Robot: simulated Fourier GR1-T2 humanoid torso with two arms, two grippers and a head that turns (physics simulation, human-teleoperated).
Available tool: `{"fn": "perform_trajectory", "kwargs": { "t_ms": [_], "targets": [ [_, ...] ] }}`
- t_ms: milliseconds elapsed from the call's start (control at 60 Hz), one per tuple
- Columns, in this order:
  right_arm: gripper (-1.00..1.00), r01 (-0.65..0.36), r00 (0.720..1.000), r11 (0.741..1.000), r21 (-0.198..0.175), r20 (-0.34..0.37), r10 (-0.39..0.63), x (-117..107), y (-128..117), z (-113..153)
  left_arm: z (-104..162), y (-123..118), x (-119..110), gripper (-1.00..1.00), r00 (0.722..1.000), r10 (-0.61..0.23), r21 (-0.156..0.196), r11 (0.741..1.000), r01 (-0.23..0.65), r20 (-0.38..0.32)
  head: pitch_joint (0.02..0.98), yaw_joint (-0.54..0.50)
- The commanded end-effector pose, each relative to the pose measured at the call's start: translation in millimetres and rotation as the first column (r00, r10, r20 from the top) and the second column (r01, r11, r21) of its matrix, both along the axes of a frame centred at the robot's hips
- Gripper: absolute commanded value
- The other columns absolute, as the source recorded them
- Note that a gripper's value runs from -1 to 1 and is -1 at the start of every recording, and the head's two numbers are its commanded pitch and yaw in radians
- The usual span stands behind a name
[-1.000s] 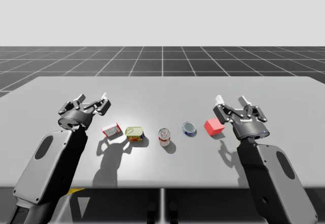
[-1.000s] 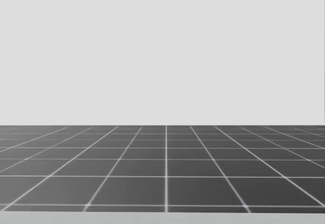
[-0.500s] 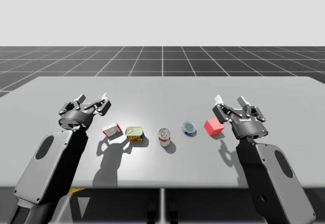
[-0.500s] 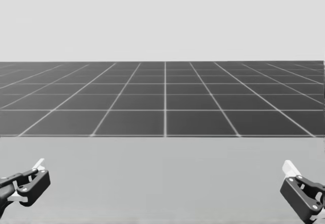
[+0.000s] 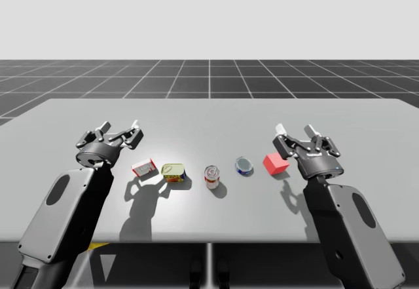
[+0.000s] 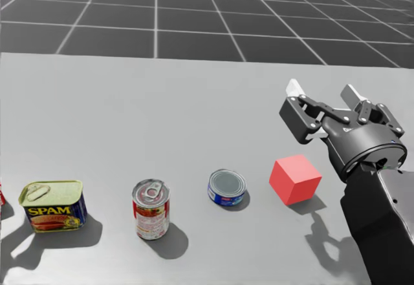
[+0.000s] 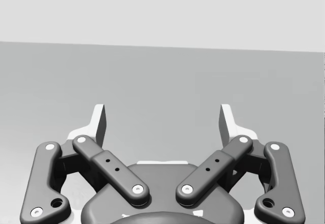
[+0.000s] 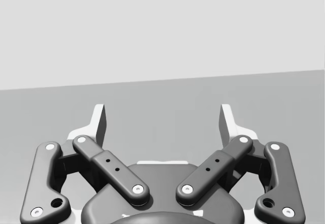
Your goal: Find the red cube and pick it up.
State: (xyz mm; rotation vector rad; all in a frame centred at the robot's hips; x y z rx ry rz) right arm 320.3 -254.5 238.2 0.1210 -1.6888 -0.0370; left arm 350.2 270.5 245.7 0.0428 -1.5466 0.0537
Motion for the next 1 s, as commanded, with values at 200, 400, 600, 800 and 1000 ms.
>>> {"fn": "perform_trajectory", "kwargs": {
  "t_ms": [200, 400, 600, 800, 1000],
  "targets": [
    [-1.00, -0.007, 1.000, 1.000, -0.023, -0.007, 0.006, 0.8, 2.7, -2.5, 0.6, -4.0, 0.3, -1.00, 1.000, -0.017, -0.001, 1.000, 0.017, 0.004, 0.770, -0.39],
    [-1.00, -0.044, 0.999, 0.999, -0.003, -0.030, 0.043, -3.0, 3.1, -2.3, -0.2, -4.6, 1.1, -1.00, 1.000, -0.018, -0.004, 1.000, 0.018, 0.000, 0.794, -0.43],
    [-1.00, -0.099, 0.992, 0.995, 0.016, -0.070, 0.100, -28.5, -5.1, 7.1, -2.5, -6.3, 1.5, -1.00, 1.000, -0.018, -0.005, 1.000, 0.018, -0.009, 0.788, -0.42],
    [-1.00, -0.135, 0.985, 0.990, -0.041, -0.114, 0.130, -57.1, -14.4, -10.3, -2.3, -6.0, 1.2, -1.00, 1.000, -0.018, -0.006, 1.000, 0.018, -0.008, 0.788, -0.42],
    [-1.00, -0.146, 0.979, 0.986, -0.079, -0.157, 0.132, -73.3, -15.8, -44.8, -1.8, -5.7, 0.9, -1.00, 1.000, -0.018, -0.007, 1.000, 0.018, -0.005, 0.786, -0.42]
  ]
}}
